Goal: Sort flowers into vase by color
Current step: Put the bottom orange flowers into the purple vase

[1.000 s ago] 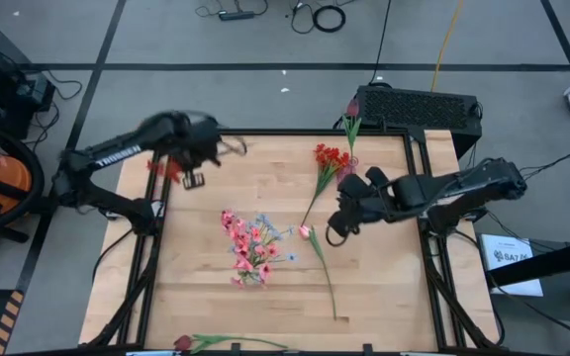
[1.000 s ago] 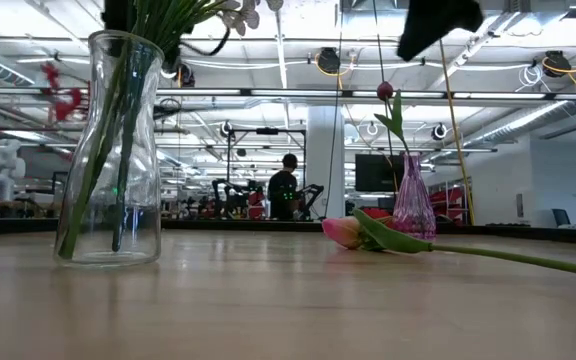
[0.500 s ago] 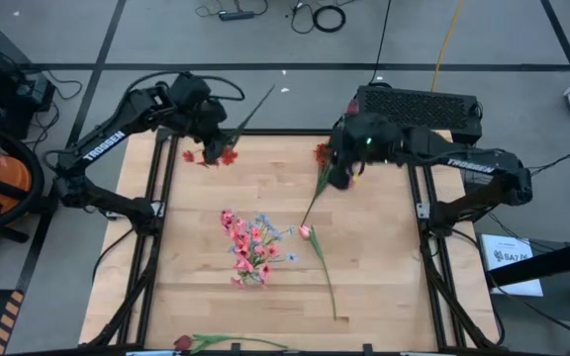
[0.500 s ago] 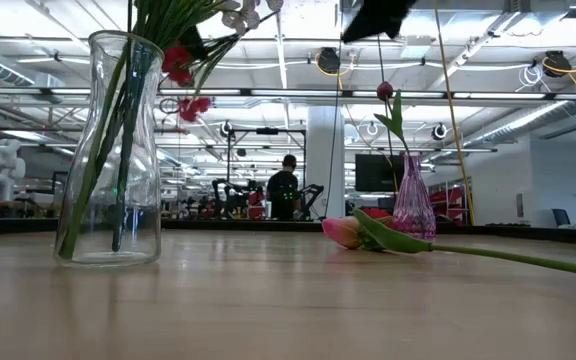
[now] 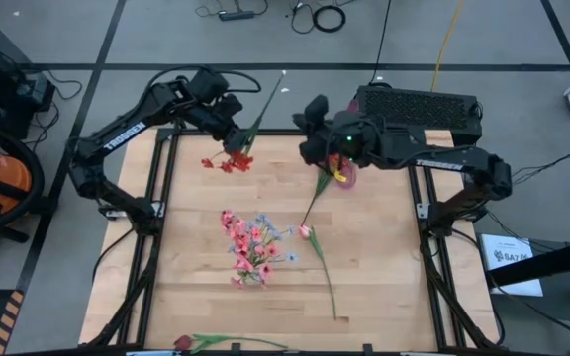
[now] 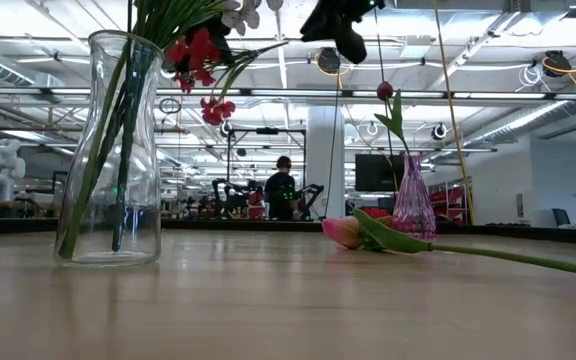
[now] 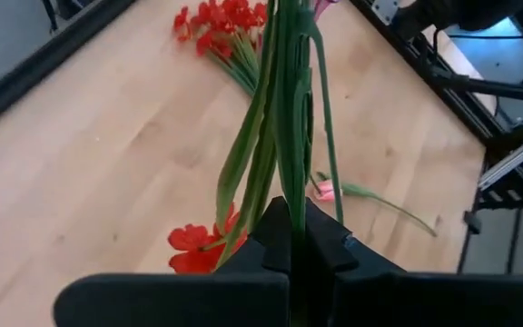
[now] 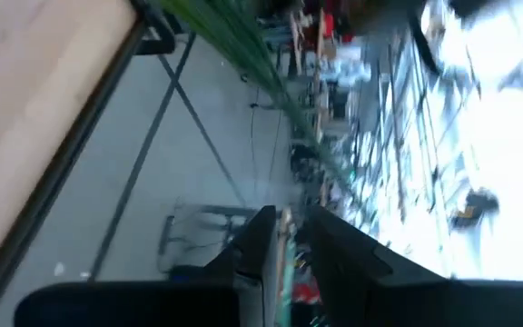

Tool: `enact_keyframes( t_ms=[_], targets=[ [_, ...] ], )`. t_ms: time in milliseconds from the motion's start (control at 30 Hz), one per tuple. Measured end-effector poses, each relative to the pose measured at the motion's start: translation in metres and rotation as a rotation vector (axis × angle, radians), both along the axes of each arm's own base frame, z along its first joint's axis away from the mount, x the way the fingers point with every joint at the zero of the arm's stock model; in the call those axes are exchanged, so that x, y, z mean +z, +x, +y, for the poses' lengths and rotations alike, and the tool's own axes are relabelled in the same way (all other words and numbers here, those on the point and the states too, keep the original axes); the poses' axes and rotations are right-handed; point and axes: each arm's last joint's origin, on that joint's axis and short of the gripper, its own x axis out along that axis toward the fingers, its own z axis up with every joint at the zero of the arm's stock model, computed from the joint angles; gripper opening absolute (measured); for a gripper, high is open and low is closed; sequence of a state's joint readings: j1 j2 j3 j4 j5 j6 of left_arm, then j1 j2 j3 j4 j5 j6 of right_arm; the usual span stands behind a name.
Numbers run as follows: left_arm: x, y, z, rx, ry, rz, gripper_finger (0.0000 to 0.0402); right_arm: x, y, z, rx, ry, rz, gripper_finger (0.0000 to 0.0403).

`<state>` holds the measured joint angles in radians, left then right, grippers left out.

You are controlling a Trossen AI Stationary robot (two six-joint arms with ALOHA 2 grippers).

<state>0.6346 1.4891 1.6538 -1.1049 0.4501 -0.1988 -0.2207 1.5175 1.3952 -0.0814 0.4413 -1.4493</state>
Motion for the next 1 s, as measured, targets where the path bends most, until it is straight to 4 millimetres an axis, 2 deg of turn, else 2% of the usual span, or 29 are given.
enact_keyframes(
  t_ms=[200, 400, 633, 867, 1000],
  targets=[
    [-0.004, 0.005, 0.001, -0.031, -0.068, -0.019, 0.0002, -0.015, 0.016, -0.001, 0.059, -0.105, 0.103, 0.0059],
    [-0.004, 0.005, 0.001, -0.007, -0.104, -0.019, 0.0001, -0.016, 0.035, -0.001, 0.093, -0.148, 0.013, 0.0059],
    [-0.004, 0.005, 0.001, -0.006, -0.105, -0.019, 0.0002, -0.021, 0.053, 0.003, 0.116, -0.142, 0.026, 0.0063],
    [-0.004, 0.006, 0.000, -0.009, -0.107, -0.019, 0.0007, -0.030, 0.060, 0.002, 0.139, -0.163, 0.060, 0.0112],
    [-0.004, 0.008, -0.004, -0.016, -0.134, -0.023, 0.0008, -0.043, 0.068, -0.002, 0.140, -0.216, 0.134, 0.0135]
  ],
)
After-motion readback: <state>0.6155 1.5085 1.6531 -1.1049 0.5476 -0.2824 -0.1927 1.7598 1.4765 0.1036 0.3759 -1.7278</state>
